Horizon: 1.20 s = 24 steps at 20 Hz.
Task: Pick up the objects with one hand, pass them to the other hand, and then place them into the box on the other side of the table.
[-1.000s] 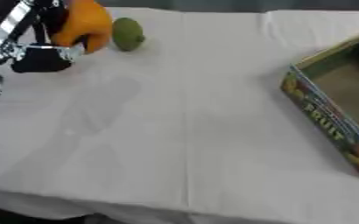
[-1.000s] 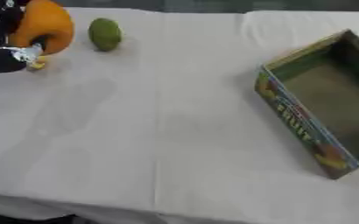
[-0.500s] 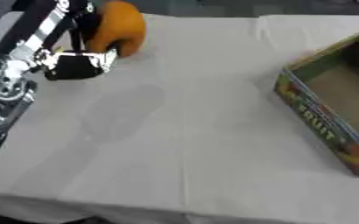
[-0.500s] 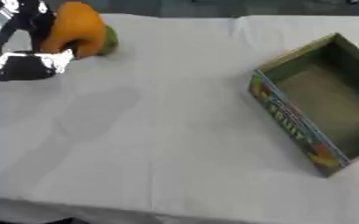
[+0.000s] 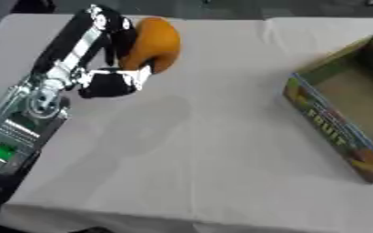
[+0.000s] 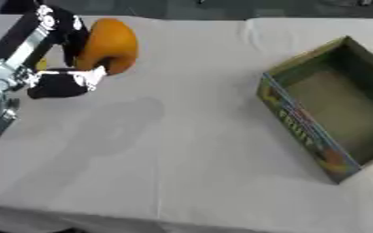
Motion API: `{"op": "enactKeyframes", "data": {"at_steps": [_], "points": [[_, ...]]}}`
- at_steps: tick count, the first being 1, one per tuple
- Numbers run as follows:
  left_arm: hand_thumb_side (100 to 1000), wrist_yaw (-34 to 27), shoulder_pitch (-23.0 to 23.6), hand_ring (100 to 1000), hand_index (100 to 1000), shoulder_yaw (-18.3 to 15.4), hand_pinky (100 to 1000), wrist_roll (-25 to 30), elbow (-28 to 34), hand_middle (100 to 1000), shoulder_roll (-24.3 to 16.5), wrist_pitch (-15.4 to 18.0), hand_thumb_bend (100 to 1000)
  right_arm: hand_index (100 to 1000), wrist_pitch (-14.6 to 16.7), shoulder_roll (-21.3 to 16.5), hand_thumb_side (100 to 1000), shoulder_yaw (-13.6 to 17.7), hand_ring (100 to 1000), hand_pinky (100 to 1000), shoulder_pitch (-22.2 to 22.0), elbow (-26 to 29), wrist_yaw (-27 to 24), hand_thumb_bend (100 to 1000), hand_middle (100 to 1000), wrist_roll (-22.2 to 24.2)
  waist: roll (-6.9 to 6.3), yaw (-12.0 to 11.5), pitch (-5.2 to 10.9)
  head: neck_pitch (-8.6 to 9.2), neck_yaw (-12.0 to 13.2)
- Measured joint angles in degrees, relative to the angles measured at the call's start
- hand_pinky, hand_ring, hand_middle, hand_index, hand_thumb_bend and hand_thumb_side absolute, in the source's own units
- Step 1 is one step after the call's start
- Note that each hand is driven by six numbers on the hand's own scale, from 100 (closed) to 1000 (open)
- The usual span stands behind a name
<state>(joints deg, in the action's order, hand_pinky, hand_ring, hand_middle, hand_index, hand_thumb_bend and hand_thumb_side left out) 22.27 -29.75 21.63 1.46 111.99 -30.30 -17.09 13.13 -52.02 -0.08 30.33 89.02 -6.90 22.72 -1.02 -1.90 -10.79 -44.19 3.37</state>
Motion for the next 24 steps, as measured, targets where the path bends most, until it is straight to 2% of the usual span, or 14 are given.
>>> {"op": "enactKeyframes", "data": {"at_steps": [5,8,9,10,16,20,24], "points": [[100,2.0,-0.5,353,426,1.2,296,-1.1,-2.7,344,2.7,2.2,100,815,1.0,1.8,511,-4.4,695,825,4.3,-3.7,3.1,100,826,4.7,0.47,-0.4,0.23,-0.03,-0.5],[100,3.6,-1.0,354,427,1.5,298,-2.3,-4.3,345,5.0,3.8,100,817,0.9,3.5,569,-6.3,700,830,6.5,-5.8,4.4,100,828,6.9,0.6,-0.5,0.35,-0.03,-0.8],[100,4.4,-1.2,354,427,1.5,298,-2.7,-4.9,345,5.8,4.4,100,817,0.7,4.1,558,-6.8,702,830,7.0,-6.5,4.9,100,828,7.4,0.74,-0.5,0.51,-0.03,-0.9],[100,5.1,-1.2,354,427,1.5,298,-3.1,-5.5,345,6.7,5.0,100,818,0.5,4.8,593,-7.2,704,831,7.5,-7.1,5.3,100,829,7.9,0.85,-0.5,0.73,-0.05,-0.9],[100,6.4,-1.6,354,428,1.6,299,-4.9,-7.5,345,10.6,8.3,100,822,-0.3,8.3,631,-8.5,715,837,8.8,-10.0,8.3,100,833,10.3,0.95,-0.9,1.01,-0.05,-1.6],[104,5.9,-2.2,353,427,1.9,298,-5.2,-8.5,344,12.3,10.1,100,826,-0.3,10.1,671,-8.9,723,841,9.4,-11.3,9.9,100,837,11.8,0.95,-1.1,1.02,-0.05,-3.0],[117,5.1,-2.8,352,427,2.3,298,-5.2,-9.4,343,13.8,11.5,100,828,-0.4,11.9,673,-9.1,725,842,10.4,-12.8,11.3,100,840,13.1,0.95,-1.8,1.02,-0.05,-4.6]]}}
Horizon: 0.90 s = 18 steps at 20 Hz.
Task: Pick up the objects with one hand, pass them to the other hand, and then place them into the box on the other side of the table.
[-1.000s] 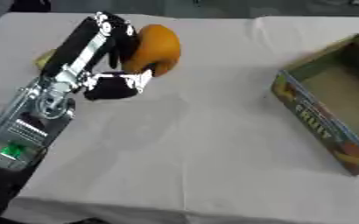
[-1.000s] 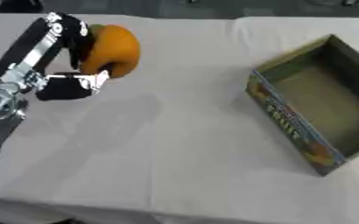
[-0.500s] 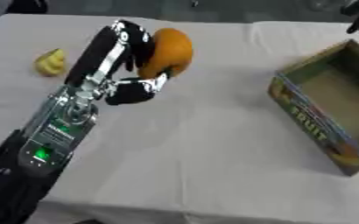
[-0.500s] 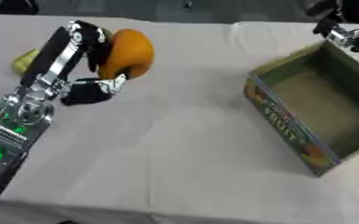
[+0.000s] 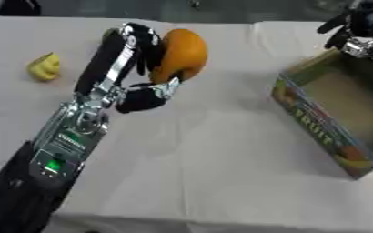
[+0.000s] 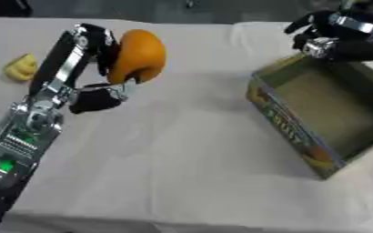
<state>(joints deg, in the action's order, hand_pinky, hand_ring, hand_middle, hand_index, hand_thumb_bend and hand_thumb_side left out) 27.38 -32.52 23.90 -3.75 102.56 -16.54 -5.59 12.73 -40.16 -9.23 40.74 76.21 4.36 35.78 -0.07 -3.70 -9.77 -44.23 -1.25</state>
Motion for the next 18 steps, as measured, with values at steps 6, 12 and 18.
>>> {"op": "enactKeyframes", "data": {"at_steps": [6,12,18], "points": [[128,-1.0,-1.2,351,427,0.7,298,0.2,-0.5,342,2.2,2.0,100,830,0.2,2.0,646,-0.3,728,845,2.8,-1.7,1.2,100,841,0.4,0.0,-1.4,0.0,0.0,-1.9],[134,-1.2,-2.6,351,427,1.2,299,0.7,-0.6,342,4.4,3.4,100,831,0.4,3.9,679,-0.3,722,845,4.7,-3.6,1.9,100,837,1.1,0.0,-2.5,-0.07,0.0,-2.7],[142,-1.5,-3.9,351,427,1.9,299,1.3,-0.8,342,6.6,4.6,100,829,0.7,5.2,681,-0.3,718,845,6.0,-4.2,2.0,100,830,2.2,0.0,-3.4,-0.08,0.0,-3.2]]}}
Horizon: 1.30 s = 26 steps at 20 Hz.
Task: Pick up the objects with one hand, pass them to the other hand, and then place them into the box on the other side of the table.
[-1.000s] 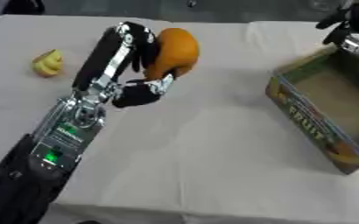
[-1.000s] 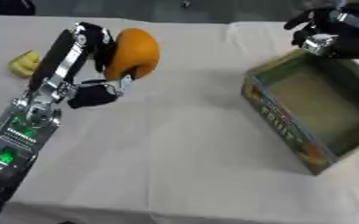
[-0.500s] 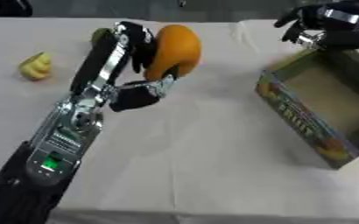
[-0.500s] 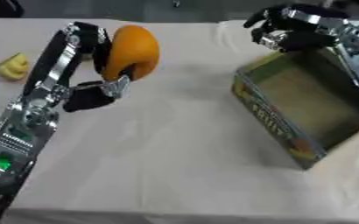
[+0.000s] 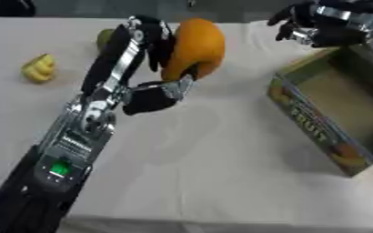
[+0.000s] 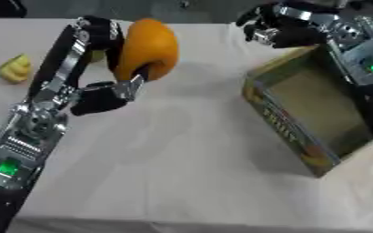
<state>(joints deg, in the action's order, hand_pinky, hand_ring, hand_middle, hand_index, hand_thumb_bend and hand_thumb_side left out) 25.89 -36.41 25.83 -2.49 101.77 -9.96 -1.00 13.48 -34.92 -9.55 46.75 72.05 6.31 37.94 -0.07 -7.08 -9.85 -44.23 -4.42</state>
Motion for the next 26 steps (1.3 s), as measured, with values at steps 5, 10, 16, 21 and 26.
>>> {"op": "enactKeyframes", "data": {"at_steps": [5,10,16,21,26], "points": [[134,-0.2,-1.1,351,427,0.5,299,0.1,-1.2,341,1.8,1.0,100,833,0.4,0.8,564,0.0,718,847,0.8,0.0,-0.1,100,830,1.2,0.0,-0.5,-0.12,0.0,-0.5],[133,-0.2,-1.8,349,426,0.8,297,0.0,-2.7,340,3.1,1.9,100,849,1.4,1.4,226,0.0,710,859,1.2,0.0,-0.7,100,825,2.7,0.0,-0.8,-0.43,0.0,-0.8],[141,-0.6,-2.0,346,425,0.9,294,-0.5,-4.7,338,4.3,2.5,100,842,3.9,1.7,106,-0.1,693,870,1.2,0.0,-2.7,100,811,7.5,0.0,-1.0,-0.44,0.0,-1.2],[146,-0.7,-2.0,344,424,0.9,292,-1.2,-6.9,336,5.0,2.9,100,854,3.4,1.8,100,-0.7,697,884,1.1,1.1,-6.0,100,816,10.7,0.0,-1.1,-0.59,0.0,-1.2],[150,-0.7,-2.5,343,423,0.9,290,-1.7,-8.9,335,5.9,3.4,100,869,2.6,1.8,100,-0.7,701,902,1.1,3.0,-8.3,100,819,12.6,0.0,-1.2,-0.64,0.0,-1.3]]}}
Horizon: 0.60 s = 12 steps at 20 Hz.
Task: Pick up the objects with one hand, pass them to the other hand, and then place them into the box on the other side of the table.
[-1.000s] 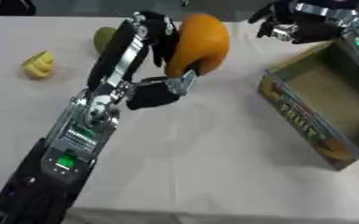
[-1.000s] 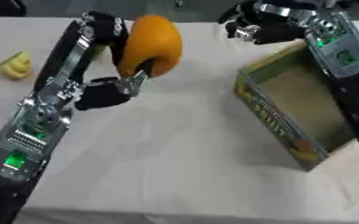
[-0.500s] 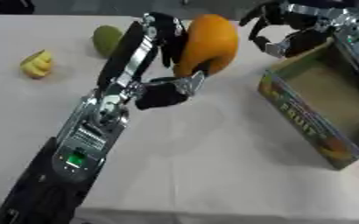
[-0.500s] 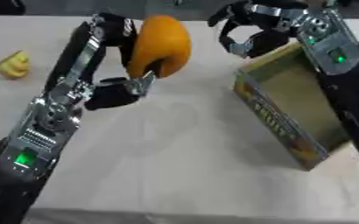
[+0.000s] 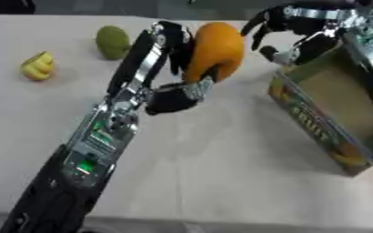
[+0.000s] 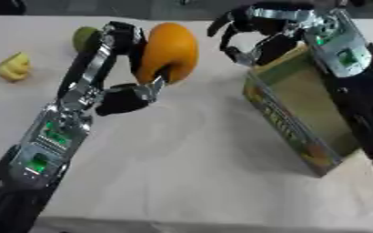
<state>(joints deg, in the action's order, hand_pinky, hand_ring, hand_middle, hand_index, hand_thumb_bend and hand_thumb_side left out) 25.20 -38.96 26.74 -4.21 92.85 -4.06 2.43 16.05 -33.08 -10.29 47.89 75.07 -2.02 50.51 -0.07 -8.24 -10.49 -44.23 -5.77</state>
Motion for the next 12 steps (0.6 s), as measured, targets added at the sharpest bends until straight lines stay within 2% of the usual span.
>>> {"op": "enactKeyframes", "data": {"at_steps": [12], "points": [[149,0.0,-0.2,339,421,0.3,284,-0.4,-2.9,334,0.8,0.6,100,914,0.5,0.0,100,-0.4,720,942,0.0,2.8,-1.6,100,846,0.5,0.0,-0.2,-0.29,0.0,-0.4]]}}
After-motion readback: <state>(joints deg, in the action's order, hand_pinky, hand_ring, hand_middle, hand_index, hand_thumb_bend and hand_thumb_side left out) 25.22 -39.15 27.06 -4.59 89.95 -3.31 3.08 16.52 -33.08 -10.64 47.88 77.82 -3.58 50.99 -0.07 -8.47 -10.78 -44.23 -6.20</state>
